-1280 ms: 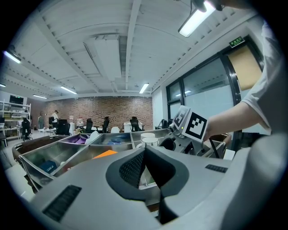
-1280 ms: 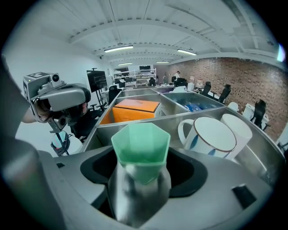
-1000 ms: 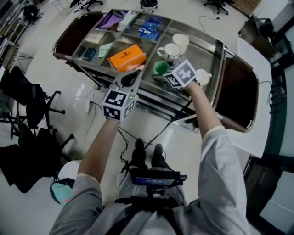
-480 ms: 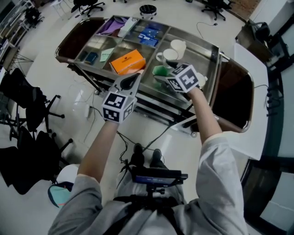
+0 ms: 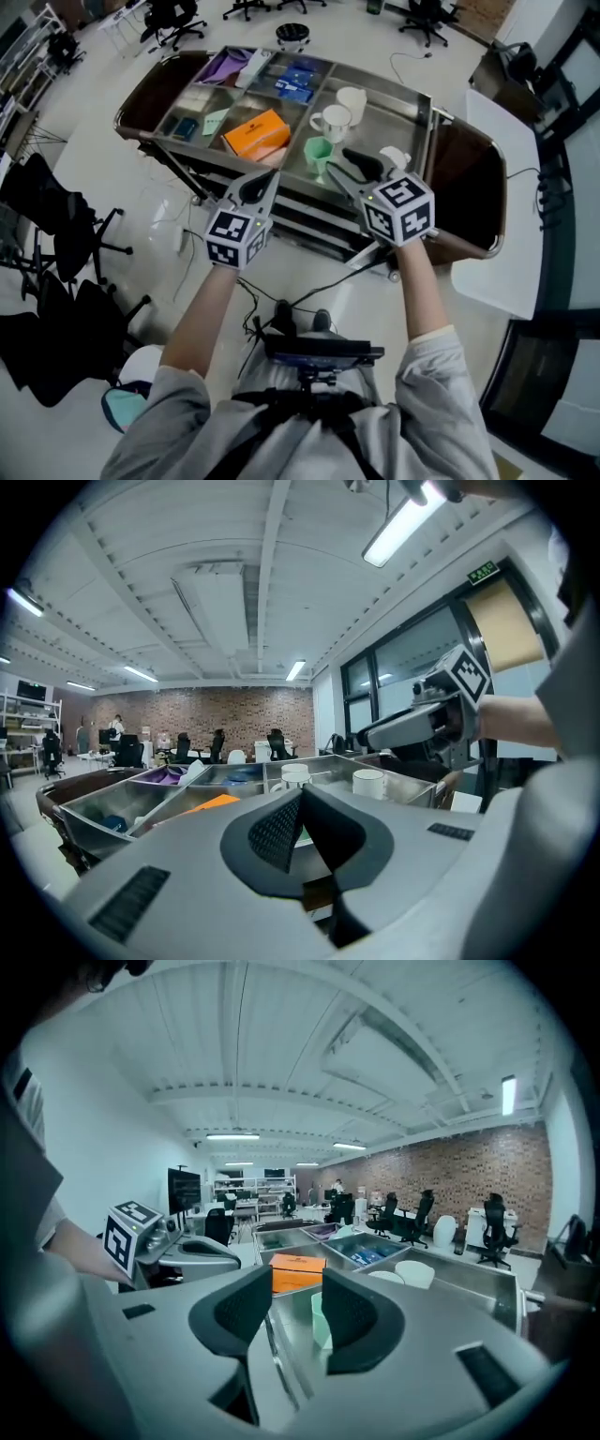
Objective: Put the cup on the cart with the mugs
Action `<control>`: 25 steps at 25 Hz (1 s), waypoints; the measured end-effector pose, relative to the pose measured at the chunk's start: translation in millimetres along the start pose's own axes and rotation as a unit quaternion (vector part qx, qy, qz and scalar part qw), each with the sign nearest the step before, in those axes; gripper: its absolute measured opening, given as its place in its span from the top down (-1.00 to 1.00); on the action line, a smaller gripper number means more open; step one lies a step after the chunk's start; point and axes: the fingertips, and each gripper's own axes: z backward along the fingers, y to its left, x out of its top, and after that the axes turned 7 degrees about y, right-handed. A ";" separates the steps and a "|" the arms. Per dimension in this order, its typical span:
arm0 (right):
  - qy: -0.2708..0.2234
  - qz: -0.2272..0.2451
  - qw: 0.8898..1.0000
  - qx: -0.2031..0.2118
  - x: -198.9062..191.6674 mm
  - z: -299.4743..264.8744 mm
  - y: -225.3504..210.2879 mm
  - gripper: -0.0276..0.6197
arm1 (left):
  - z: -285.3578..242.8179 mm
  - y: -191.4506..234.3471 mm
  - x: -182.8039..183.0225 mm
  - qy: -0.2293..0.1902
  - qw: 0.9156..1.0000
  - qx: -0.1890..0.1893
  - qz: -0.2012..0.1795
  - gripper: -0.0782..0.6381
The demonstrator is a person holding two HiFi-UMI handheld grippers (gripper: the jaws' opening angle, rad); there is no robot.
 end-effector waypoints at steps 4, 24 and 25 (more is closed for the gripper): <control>-0.027 -0.043 0.998 -0.035 -22.6 34.1 10.4 0.51 | 14.3 -10.7 -11.0 0.005 1.000 -0.001 -0.001 0.78; -0.037 -0.139 0.978 -0.151 -123.2 90.7 24.2 0.75 | 88.6 -0.8 -63.6 0.011 0.997 0.055 0.050 0.78; -0.033 -0.140 0.978 -0.150 -126.7 89.1 25.1 0.77 | 91.3 0.6 -65.2 0.012 0.997 0.058 0.052 0.78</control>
